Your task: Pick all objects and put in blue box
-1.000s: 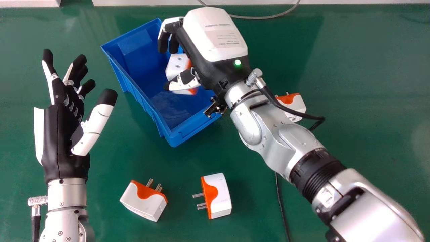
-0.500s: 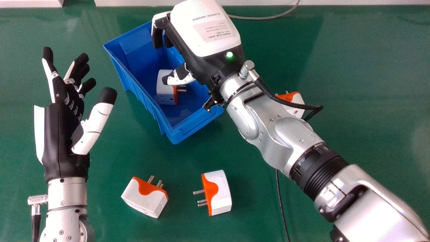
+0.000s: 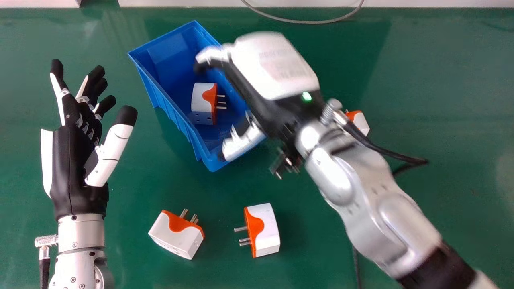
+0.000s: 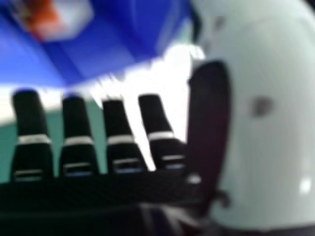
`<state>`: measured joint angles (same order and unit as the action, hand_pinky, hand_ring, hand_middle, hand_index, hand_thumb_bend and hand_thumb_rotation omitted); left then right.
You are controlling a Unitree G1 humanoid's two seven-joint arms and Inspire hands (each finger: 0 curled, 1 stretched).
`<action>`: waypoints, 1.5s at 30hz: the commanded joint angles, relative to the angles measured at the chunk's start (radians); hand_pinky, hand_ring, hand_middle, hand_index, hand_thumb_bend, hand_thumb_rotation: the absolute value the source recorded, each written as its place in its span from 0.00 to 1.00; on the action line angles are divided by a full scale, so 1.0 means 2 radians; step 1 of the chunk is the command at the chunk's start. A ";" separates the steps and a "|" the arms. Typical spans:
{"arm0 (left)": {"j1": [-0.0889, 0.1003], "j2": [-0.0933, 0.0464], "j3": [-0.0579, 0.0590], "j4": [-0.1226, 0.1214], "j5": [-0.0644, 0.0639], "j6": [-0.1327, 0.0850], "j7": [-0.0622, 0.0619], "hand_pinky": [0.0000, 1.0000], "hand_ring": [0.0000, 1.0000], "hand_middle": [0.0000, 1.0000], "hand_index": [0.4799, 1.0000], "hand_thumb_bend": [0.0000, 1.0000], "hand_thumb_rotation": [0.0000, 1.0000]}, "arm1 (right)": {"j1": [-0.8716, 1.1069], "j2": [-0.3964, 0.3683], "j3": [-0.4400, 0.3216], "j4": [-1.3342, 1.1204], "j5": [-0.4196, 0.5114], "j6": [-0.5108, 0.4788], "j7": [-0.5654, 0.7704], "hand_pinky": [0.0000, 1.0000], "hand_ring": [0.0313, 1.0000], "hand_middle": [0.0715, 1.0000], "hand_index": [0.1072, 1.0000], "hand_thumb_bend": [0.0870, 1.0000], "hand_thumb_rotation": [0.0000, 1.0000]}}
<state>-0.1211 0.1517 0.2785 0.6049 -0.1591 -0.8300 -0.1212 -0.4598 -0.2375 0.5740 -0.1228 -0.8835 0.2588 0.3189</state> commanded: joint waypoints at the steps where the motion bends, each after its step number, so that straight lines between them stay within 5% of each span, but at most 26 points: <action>1: 0.007 -0.004 -0.003 -0.020 -0.019 -0.002 -0.013 0.88 0.92 0.92 0.82 0.79 0.53 | 0.027 -0.036 0.005 -0.191 -0.044 0.048 0.171 0.66 0.83 0.88 0.79 0.96 0.21; 9: 0.013 -0.007 -0.001 -0.027 -0.018 0.003 -0.017 0.88 0.93 0.92 0.83 0.81 0.55 | 0.050 -0.034 0.020 -0.257 -0.101 0.096 0.342 0.71 0.86 0.89 0.85 0.98 0.21; 15: 0.017 -0.008 0.000 -0.033 -0.026 0.009 -0.022 0.88 0.93 0.92 0.84 0.82 0.55 | 0.062 -0.013 0.029 -0.250 -0.150 0.092 0.396 0.76 0.88 0.89 0.87 0.98 0.22; 21: 0.022 -0.008 0.000 -0.038 -0.021 0.012 -0.021 0.88 0.94 0.92 0.84 0.82 0.55 | 0.086 0.011 0.035 -0.213 -0.162 0.079 0.367 0.74 0.86 0.88 0.86 0.95 0.21; 29: 0.025 -0.009 0.001 -0.044 -0.023 0.017 -0.023 0.88 0.93 0.92 0.83 0.85 0.56 | 0.114 0.041 0.048 -0.134 -0.158 0.075 0.307 0.60 0.72 0.76 0.64 0.75 0.03; 34: 0.028 -0.010 0.000 -0.048 -0.021 0.020 -0.021 0.88 0.93 0.92 0.83 0.85 0.56 | 0.121 0.049 0.049 -0.098 -0.150 0.076 0.275 0.50 0.65 0.73 0.55 0.58 0.05; 37: 0.029 -0.011 0.001 -0.049 -0.027 0.021 -0.025 0.89 0.93 0.92 0.83 0.85 0.56 | 0.119 0.050 0.044 -0.081 -0.132 0.073 0.265 0.50 0.64 0.72 0.53 0.55 0.06; 41: 0.030 -0.011 0.001 -0.051 -0.025 0.024 -0.023 0.89 0.93 0.92 0.83 0.85 0.56 | 0.116 0.049 0.040 -0.079 -0.120 0.076 0.262 0.43 0.53 0.59 0.50 0.51 0.03; 43: 0.030 -0.010 0.001 -0.051 -0.017 0.023 -0.017 0.89 0.93 0.92 0.83 0.86 0.56 | 0.114 0.048 0.040 -0.083 -0.120 0.078 0.267 0.42 0.50 0.57 0.50 0.50 0.02; 45: 0.031 -0.011 0.001 -0.053 -0.020 0.024 -0.019 0.89 0.93 0.92 0.83 0.86 0.56 | 0.114 0.046 0.038 -0.095 -0.118 0.078 0.274 0.41 0.47 0.55 0.49 0.50 0.02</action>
<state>-0.0636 0.1296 0.2790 0.5254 -0.1971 -0.7761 -0.1610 -0.2168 -0.1529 0.6599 -0.2762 -1.1292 0.4205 0.8620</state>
